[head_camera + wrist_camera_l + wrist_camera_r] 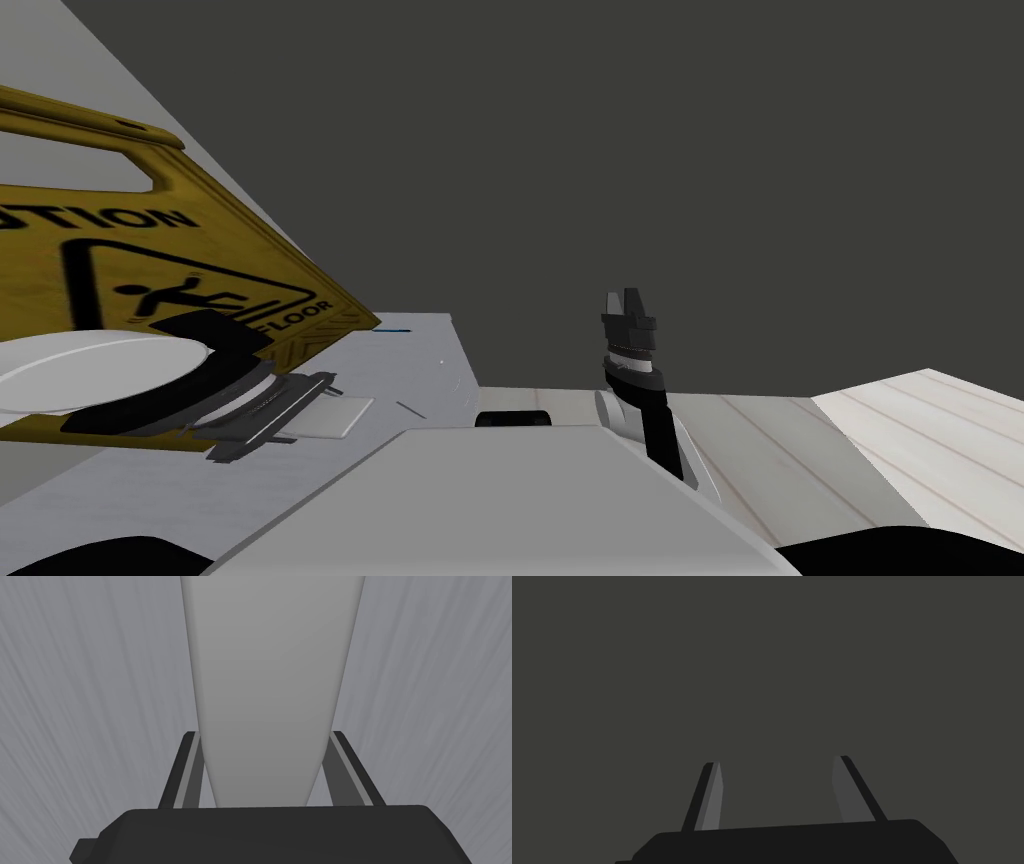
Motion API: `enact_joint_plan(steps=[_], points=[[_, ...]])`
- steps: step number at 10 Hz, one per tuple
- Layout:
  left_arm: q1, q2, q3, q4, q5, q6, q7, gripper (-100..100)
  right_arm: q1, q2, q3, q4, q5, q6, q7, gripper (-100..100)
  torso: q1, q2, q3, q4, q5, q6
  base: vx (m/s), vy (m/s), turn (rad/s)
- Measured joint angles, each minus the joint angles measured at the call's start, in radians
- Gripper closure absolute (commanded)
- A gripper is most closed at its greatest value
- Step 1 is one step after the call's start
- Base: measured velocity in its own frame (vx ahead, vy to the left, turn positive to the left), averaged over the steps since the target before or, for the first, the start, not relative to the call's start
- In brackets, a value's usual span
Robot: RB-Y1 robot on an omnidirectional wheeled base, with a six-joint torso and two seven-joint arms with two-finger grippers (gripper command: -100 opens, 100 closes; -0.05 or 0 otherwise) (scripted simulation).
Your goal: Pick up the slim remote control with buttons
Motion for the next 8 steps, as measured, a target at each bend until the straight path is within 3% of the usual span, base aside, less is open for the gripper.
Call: enact_joint_plan(steps=[3,4,5,7,8], points=[[0.000,0.000,0.000,0.000,0.000,0.000,0.000,100,0.000,0.000,0.000,0.000,0.000,0.000,0.000,0,0.000,0.000,0.000,0.000,0.000,0.000,0.000,0.000,0.000],[0.000,0.000,0.000,0.000,0.000,0.000,0.000,0,0.000,0.000,0.000,0.000,0.000,0.000,0.000,0,0.000,0.000,0.000,0.000,0.000,0.000,0.000,0.000,0.000],[0.000,0.000,0.000,0.000,0.000,0.000,0.000,100,0.000,0.000,0.000,0.000,0.000,0.000,0.000,0,0.000,0.000,0.000,0.000,0.000,0.000,0.020,0.012,0.081],[0.002,0.016,0.043,-0.018,0.037,0.027,0.016,100,0.000,0.000,0.000,0.000,0.000,0.000,0.000,0,0.001,-0.002,-0.001,0.000,-0.001,-0.001,0.024,0.019,0.048],[0.001,0.017,0.045,-0.019,0.039,0.030,0.019,0,0.000,0.000,0.000,0.000,0.000,0.000,0.000,0,0.001,-0.002,-0.001,-0.001,0.000,-0.001,0.000,0.000,0.000]])
